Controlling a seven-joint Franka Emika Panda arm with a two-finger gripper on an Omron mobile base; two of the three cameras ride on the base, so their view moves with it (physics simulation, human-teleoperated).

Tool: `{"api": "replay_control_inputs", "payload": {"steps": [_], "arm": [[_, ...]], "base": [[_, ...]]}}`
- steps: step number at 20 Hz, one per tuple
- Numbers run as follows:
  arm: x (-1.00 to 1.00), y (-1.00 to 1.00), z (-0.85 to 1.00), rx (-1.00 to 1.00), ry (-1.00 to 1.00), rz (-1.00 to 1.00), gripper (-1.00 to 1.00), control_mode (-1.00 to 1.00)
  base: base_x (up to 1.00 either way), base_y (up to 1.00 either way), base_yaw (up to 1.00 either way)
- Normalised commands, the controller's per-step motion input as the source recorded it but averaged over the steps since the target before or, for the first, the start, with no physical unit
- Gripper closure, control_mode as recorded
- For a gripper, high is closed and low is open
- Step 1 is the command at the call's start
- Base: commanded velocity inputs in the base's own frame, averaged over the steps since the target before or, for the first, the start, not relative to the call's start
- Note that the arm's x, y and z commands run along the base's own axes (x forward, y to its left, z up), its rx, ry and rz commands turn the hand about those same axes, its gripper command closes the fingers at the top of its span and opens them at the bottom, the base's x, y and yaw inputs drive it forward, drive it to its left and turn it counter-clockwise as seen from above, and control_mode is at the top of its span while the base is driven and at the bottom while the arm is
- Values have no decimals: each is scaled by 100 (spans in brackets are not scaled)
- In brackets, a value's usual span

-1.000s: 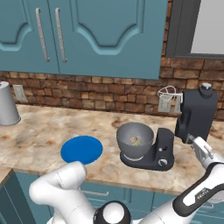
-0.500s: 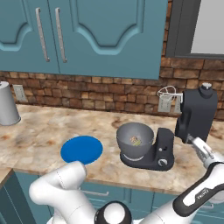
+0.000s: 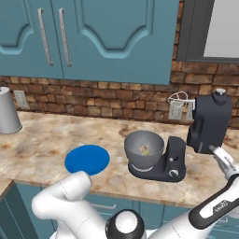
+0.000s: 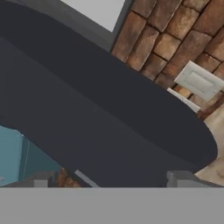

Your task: Add butter and sugar cubes to the stand mixer bowl and then turn on the stand mixer to begin making frosting.

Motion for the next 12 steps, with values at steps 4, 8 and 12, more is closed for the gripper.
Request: {"api": "replay_control_inputs", "payload": {"steps": [4, 8, 12], "arm": [[-7, -18, -8, -2, -2, -3, -100, -100], [-50, 0, -20, -7, -19, -4, -100, -100], [-28, 15, 2, -16, -35, -14, -100, -100]], "base": [[0, 0, 0], [0, 0, 0], [0, 0, 0]]}}
